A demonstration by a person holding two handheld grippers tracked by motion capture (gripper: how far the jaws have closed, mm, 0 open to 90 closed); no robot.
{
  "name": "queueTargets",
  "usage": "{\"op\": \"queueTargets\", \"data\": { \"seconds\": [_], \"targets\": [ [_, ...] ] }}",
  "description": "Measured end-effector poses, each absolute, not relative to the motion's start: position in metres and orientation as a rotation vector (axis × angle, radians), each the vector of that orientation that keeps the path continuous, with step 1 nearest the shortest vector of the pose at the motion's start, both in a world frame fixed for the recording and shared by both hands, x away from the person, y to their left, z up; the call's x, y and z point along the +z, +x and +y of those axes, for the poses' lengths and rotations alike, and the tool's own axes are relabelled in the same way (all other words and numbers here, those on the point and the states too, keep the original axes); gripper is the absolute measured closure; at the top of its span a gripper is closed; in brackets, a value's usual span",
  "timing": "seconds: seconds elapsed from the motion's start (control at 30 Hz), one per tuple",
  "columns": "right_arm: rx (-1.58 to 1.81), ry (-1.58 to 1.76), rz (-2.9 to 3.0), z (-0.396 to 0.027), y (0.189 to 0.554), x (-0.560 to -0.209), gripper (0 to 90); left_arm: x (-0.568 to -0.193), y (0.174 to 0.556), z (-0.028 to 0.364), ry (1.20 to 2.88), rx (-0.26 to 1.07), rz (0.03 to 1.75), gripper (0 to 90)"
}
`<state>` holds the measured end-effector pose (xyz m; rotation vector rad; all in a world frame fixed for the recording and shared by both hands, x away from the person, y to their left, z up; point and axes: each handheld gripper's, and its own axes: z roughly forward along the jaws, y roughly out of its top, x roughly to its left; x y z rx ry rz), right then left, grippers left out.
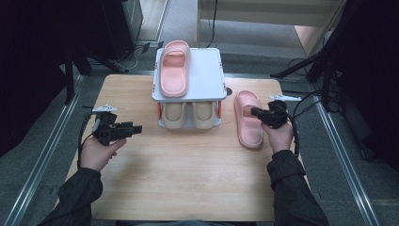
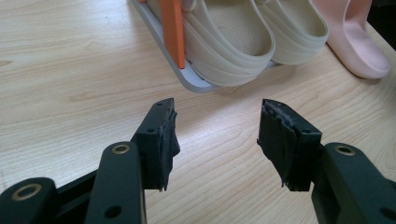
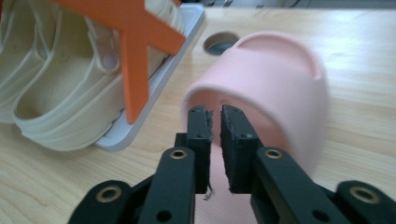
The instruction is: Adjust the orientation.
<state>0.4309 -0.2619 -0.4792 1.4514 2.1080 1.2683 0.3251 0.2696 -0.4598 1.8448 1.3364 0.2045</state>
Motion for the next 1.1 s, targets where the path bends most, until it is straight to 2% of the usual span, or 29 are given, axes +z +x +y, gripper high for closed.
{"op": "queueTargets", "data": {
  "seconds": [0.13,0.37,0.97,1.1],
  "targets": [
    [1.264,1.455,2.051,-0.275,0.426,-0.475,78.2,-0.460,0.327,0.267,1.859,0.197,1.324,46.2],
    [1.234,1.539,1.991,-0.292,0.429,-0.483,64.9,-0.461,0.329,0.265,1.872,0.186,1.322,46.0],
    [1.111,1.578,2.013,-0.278,0.448,-0.504,61.0,-0.463,0.321,0.276,1.855,0.193,1.367,45.6],
    [1.081,1.613,2.005,-0.277,0.454,-0.510,62.6,-0.465,0.321,0.279,1.856,0.188,1.375,45.2]
  ]
}}
